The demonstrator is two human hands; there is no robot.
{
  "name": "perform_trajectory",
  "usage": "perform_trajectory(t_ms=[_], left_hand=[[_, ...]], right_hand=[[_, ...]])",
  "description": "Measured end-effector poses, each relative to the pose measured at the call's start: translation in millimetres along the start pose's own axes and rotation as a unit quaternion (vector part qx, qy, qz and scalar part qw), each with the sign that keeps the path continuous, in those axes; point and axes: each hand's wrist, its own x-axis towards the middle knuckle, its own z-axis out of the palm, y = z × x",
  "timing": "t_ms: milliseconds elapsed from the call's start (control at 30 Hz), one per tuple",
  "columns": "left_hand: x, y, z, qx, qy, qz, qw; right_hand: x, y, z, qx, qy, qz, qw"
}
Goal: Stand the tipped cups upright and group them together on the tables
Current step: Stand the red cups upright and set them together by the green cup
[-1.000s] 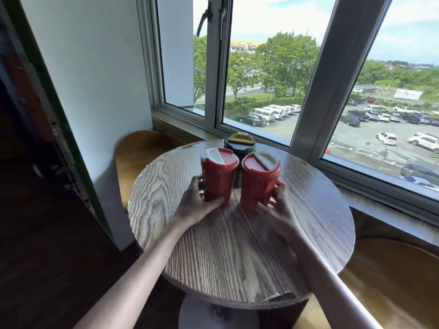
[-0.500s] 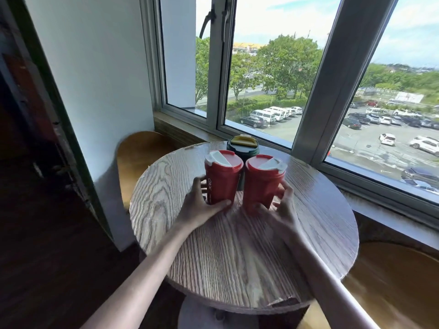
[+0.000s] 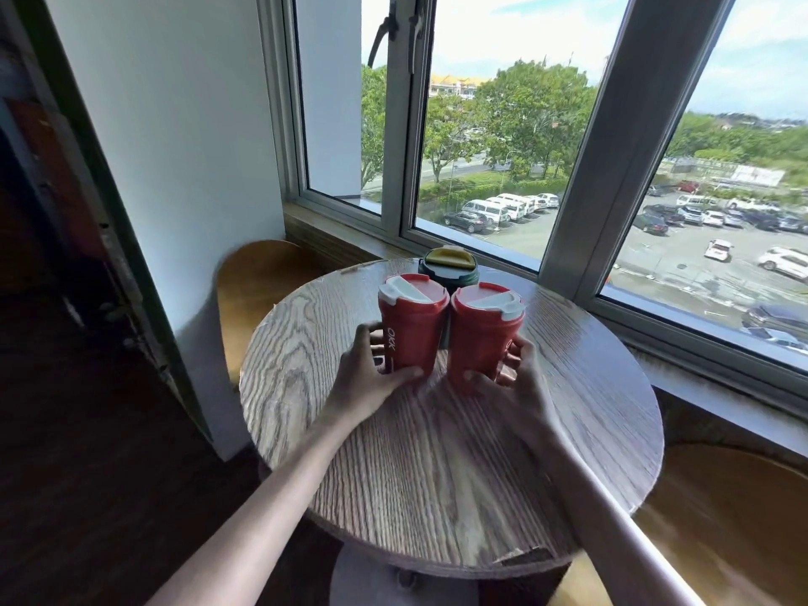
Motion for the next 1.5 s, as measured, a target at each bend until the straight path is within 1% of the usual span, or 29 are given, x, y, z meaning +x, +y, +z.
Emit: perform_trajectory(t_ms=[167, 333, 500, 833, 1033, 1233, 1500], left_hand=[[2.0, 3.2, 0.2, 0.005, 0.001, 0.001, 1.000], [3.7, 2.6, 0.5, 0.000, -0.001, 0.002, 1.000], [4.7, 1.2, 0.5, -0.001, 0.000, 0.003, 1.000], [3.1, -0.1, 0.1, -0.002, -0.009, 0.002, 1.000], [1.5, 0.2, -1.5, -0.003, 0.017, 0.007, 1.000], [0.4, 1.8, -1.3, -0.004, 0.020, 0.006, 1.000], [-1.2, 4.8, -2.7, 0.007, 0.027, 0.002, 1.000]], right_hand=[[2.8, 0.8, -0.8, -0.021, 0.001, -0.009, 1.000], [5.0, -2.0, -0.4, 0.006, 0.006, 0.003, 1.000], [6.6, 1.3, -2.0, 0.019, -0.007, 0.000, 1.000], [6.7, 3.2, -5.5, 0.015, -0.021, 0.009, 1.000], [4.8, 0.0, -4.9, 0.025, -0.033, 0.005, 0.999], [3.7, 0.3, -3.6, 0.016, -0.037, -0.002, 0.999], [2.5, -1.9, -5.3, -0.008, -0.047, 0.009, 0.999]])
